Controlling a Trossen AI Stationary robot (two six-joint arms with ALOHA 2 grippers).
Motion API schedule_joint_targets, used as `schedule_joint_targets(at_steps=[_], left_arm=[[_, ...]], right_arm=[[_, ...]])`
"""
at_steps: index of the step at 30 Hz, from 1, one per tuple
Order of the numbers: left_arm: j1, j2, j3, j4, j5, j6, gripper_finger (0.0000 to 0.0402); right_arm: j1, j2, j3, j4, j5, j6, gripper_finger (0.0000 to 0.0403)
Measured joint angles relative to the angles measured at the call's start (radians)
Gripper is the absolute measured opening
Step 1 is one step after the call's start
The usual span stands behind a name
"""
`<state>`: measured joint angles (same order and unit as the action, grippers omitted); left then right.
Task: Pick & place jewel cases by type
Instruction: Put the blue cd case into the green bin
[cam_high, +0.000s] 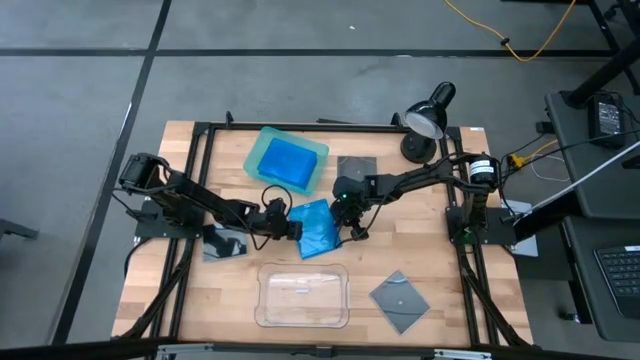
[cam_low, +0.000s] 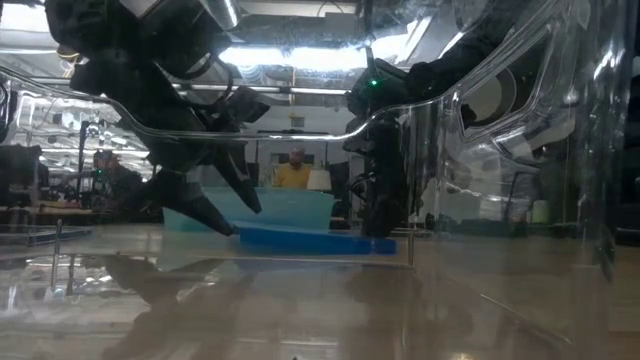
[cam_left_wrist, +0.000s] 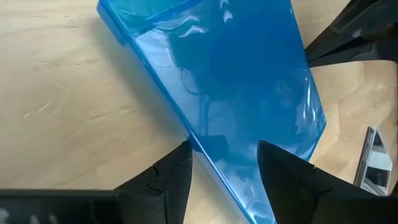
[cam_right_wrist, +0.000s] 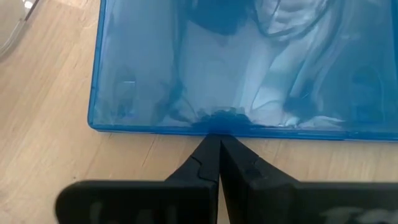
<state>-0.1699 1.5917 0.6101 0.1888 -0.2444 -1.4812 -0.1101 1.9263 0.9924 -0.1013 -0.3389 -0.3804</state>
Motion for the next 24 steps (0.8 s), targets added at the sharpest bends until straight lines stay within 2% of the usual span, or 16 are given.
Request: schedule_joint_targets(at_steps=[6, 8, 11, 24], left_arm=[[0.0, -0.032, 0.004, -0.021, -0.016, 0.011, 0.0171], [0.003, -0.044, 0.025, 0.095, -0.043, 0.02, 0.017], [0.004, -0.069, 0.022, 0.156, -0.059, 0.058, 0.017], [0.044, -0.06, 0.016, 0.085, -0.03, 0.084, 0.017]], right_arm=[[0.0, 0.0, 0.0, 0.0, 0.0, -0.003, 0.001], [0.0, 0.004, 0.005, 0.035, 0.005, -0.004, 0.001], [0.001, 0.005, 0.005, 0.041, 0.01, -0.006, 0.001], [0.0, 0.004, 0.003, 0.041, 0.0, 0.004, 0.001]])
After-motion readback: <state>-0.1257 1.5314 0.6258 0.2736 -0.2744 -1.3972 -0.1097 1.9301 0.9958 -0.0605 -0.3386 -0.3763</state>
